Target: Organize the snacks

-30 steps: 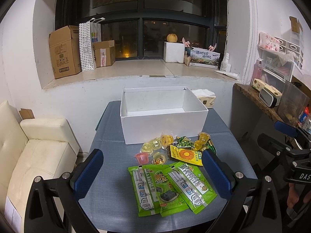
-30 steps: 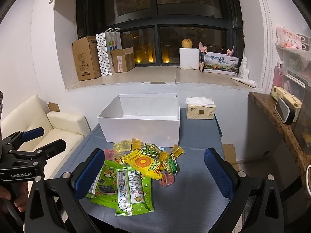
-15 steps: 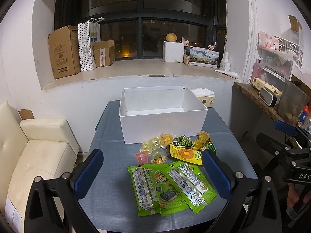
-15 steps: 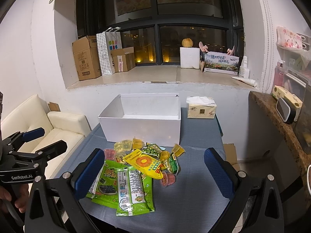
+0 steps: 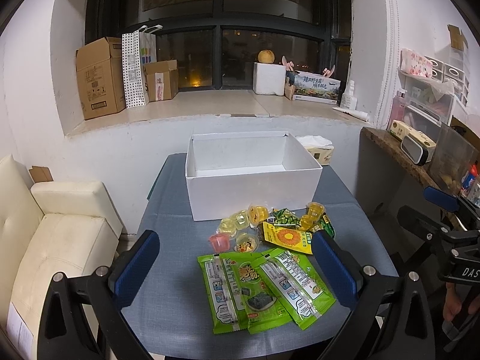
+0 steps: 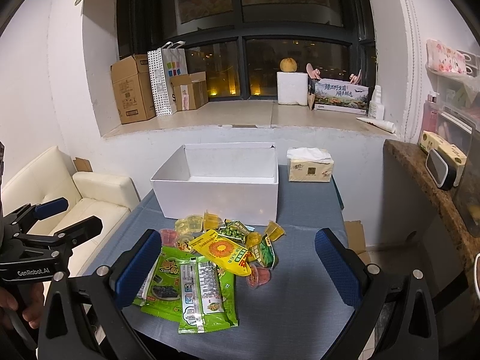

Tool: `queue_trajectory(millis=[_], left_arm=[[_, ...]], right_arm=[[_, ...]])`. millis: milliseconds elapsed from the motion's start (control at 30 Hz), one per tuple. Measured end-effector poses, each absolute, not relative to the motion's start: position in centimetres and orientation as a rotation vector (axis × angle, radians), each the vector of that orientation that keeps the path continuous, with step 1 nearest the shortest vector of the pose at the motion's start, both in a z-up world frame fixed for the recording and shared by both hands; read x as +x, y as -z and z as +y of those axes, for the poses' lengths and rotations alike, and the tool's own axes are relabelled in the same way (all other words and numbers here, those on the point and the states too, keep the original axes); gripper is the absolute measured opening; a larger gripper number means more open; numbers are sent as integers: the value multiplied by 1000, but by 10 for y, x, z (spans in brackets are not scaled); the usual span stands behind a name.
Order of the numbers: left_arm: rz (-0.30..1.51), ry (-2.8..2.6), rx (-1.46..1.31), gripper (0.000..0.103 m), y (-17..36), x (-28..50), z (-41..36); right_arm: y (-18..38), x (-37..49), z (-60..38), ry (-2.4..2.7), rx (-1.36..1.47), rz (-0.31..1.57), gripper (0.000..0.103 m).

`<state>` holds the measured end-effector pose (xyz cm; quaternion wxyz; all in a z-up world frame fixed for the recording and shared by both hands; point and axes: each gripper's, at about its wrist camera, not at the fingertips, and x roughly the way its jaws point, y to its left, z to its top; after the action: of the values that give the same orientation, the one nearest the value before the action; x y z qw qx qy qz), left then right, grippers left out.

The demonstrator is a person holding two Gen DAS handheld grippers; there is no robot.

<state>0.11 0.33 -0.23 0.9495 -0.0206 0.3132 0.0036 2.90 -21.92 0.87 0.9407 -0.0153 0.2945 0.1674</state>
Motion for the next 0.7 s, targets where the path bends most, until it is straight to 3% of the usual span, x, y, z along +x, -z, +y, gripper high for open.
queue_trajectory(millis=[700], left_arm=[[640,-7,-48,103,2,3,7]], right_arm=[[-1,33,-218,-351,-28,618,103]])
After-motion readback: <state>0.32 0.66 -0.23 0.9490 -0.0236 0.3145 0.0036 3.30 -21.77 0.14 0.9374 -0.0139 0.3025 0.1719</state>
